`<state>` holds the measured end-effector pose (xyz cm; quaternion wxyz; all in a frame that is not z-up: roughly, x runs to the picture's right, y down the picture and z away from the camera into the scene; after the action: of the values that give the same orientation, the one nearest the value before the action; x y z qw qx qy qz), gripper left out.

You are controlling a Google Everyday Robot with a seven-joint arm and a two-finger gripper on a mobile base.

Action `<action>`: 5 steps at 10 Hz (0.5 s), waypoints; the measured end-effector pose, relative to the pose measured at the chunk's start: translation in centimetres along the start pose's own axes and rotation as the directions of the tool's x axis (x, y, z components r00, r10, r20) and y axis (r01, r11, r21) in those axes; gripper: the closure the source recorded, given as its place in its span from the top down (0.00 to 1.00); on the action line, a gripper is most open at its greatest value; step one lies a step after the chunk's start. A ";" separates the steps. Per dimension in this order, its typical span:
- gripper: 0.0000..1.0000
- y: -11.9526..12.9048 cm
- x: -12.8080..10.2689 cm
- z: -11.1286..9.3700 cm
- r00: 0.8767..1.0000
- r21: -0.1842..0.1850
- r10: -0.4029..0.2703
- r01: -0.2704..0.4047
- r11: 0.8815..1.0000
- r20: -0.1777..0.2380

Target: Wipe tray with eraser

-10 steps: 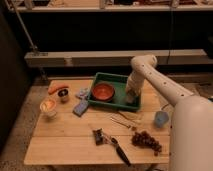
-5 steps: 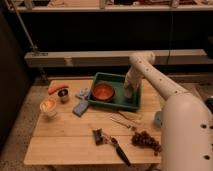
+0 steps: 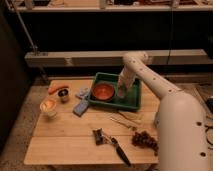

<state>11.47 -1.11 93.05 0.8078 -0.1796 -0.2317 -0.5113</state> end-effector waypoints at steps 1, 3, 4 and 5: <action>0.00 -0.3 -1.0 0.1 1.000 0.007 -0.016 0.016 1.000 0.013; 0.00 -0.8 -2.9 0.3 0.998 0.016 -0.049 0.049 0.999 0.040; 0.00 -0.7 -3.8 0.2 0.997 0.019 -0.061 0.060 0.998 0.050; 0.00 -0.5 -4.3 0.3 0.996 0.018 -0.067 0.066 0.998 0.058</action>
<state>9.32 2.05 90.88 0.7845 -0.1802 -0.2653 -0.5308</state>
